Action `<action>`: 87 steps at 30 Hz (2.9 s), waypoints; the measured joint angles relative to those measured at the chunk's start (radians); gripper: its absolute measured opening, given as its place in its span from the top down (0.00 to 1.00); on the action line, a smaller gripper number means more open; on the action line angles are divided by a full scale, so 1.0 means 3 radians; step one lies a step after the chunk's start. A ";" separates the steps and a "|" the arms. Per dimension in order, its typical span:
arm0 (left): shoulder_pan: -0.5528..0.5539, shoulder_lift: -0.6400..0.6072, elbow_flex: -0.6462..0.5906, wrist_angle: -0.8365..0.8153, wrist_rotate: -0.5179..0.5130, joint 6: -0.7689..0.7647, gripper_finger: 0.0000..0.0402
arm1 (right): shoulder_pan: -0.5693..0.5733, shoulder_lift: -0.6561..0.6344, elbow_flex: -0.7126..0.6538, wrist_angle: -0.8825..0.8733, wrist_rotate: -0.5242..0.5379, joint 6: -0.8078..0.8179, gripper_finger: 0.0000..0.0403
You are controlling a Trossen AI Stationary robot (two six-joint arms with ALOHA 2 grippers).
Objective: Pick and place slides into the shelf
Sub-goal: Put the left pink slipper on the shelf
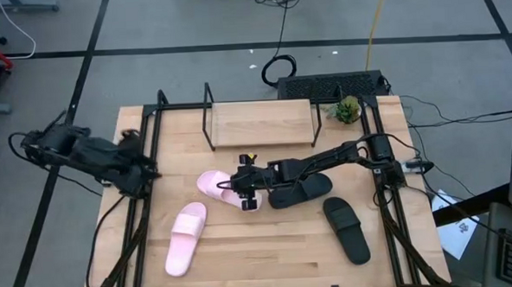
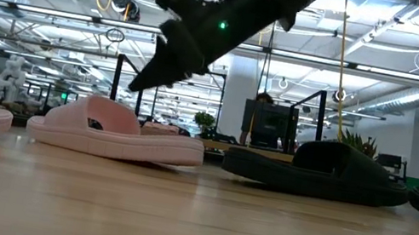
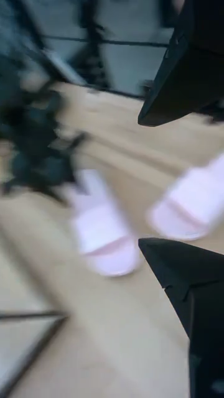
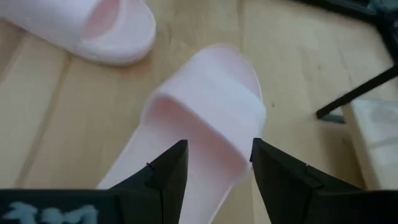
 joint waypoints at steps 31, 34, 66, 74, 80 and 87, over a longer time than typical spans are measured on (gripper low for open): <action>-0.1921 0.3095 -0.0003 0.0567 0.0371 -0.0814 0.23 | -0.0115 -0.0245 0.0000 0.0004 0.0494 -0.0175 0.58; -0.1957 0.3350 -0.0003 0.0372 0.0331 -0.0848 0.23 | -0.0115 -0.0400 0.0000 0.0000 0.0521 -0.0256 0.58; -0.1975 0.3435 0.0099 0.0283 -0.0472 -0.1021 0.23 | -0.0118 -0.0741 -0.0214 -0.0003 0.0521 -0.0263 0.58; -0.1946 0.3437 -0.0066 0.0543 -0.0574 -0.0488 0.23 | -0.0118 -0.0743 -0.0346 0.0032 0.0521 -0.0261 0.58; -0.1823 0.3438 -0.0225 0.0528 -0.0535 -0.0695 0.23 | -0.0118 -0.0743 -0.0428 0.0023 0.0521 -0.0259 0.58; -0.1758 0.3438 -0.0501 0.0837 -0.0503 -0.0635 0.23 | -0.0118 -0.0743 -0.0440 0.0025 0.0518 -0.0259 0.58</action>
